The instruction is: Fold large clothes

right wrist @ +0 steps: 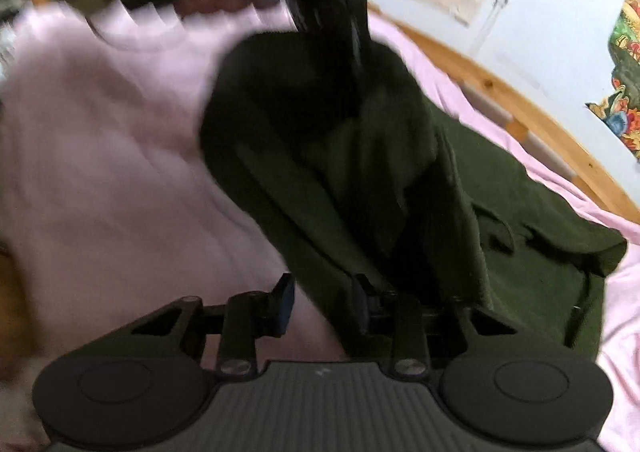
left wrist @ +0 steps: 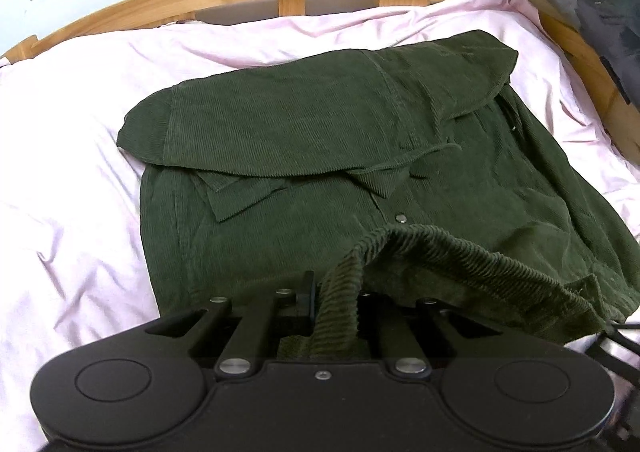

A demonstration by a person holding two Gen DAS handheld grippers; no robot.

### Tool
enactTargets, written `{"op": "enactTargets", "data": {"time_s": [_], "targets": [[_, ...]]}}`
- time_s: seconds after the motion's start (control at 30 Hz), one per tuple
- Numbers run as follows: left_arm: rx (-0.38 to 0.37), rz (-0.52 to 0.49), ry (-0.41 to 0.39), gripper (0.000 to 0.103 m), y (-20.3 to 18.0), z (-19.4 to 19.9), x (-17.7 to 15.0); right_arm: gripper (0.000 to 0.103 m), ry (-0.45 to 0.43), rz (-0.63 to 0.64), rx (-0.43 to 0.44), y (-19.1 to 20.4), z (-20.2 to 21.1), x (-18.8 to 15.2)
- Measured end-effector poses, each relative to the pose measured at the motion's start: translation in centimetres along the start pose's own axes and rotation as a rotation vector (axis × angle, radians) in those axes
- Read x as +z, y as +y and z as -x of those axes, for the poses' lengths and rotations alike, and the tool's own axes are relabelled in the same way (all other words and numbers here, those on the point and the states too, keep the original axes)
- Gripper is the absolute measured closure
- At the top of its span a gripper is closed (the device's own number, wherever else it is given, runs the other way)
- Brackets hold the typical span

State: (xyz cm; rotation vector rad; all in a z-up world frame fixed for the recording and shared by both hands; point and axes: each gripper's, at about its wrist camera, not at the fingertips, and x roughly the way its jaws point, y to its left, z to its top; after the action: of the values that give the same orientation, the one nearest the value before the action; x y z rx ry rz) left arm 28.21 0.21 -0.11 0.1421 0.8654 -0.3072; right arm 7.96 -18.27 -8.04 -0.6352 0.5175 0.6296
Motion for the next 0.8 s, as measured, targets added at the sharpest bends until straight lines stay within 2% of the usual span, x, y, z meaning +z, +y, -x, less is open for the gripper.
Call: {"op": "enactTargets", "data": {"time_s": [0.07,0.1,0.13,0.27,0.33,0.37,0.4,0.6,0.73,0.8], "targets": [[-0.008,0.001,-0.001,0.096,0.1,0.1,-0.2,0.066,0.043,0.075,-0.043,0.7,-1.6,0.0],[-0.011,0.005,-0.001,0.096,0.1,0.1,-0.2,0.059,0.065,0.106,-0.05,1.0,-2.4,0.0],[-0.013,0.008,-0.001,0.096,0.2,0.1,-0.2,0.058,0.087,0.134,-0.055,1.3,-3.1,-0.1],[-0.015,0.015,0.0,0.096,0.2,0.1,-0.1,0.055,0.072,0.188,-0.093,2.1,-4.2,0.1],[-0.017,0.011,-0.002,0.096,0.1,0.2,-0.2,0.067,0.06,0.169,-0.102,2.0,-4.3,0.3],[-0.021,0.011,-0.003,0.096,0.2,0.3,-0.3,0.094,0.052,0.151,-0.112,1.9,-4.2,0.4],[-0.024,0.012,-0.004,0.096,0.3,0.4,-0.3,0.1,0.043,0.144,-0.127,1.7,-4.0,0.5],[-0.042,0.002,-0.021,0.095,0.3,1.2,-1.2,0.101,-0.122,0.085,-0.155,0.8,1.2,1.4],[-0.054,-0.006,-0.026,0.093,0.1,2.0,-2.1,0.103,-0.158,-0.022,-0.166,-0.6,4.1,1.6],[-0.083,-0.012,-0.003,0.091,0.1,2.1,-2.8,0.103,-0.189,-0.021,-0.186,-0.6,5.4,1.6]]}}
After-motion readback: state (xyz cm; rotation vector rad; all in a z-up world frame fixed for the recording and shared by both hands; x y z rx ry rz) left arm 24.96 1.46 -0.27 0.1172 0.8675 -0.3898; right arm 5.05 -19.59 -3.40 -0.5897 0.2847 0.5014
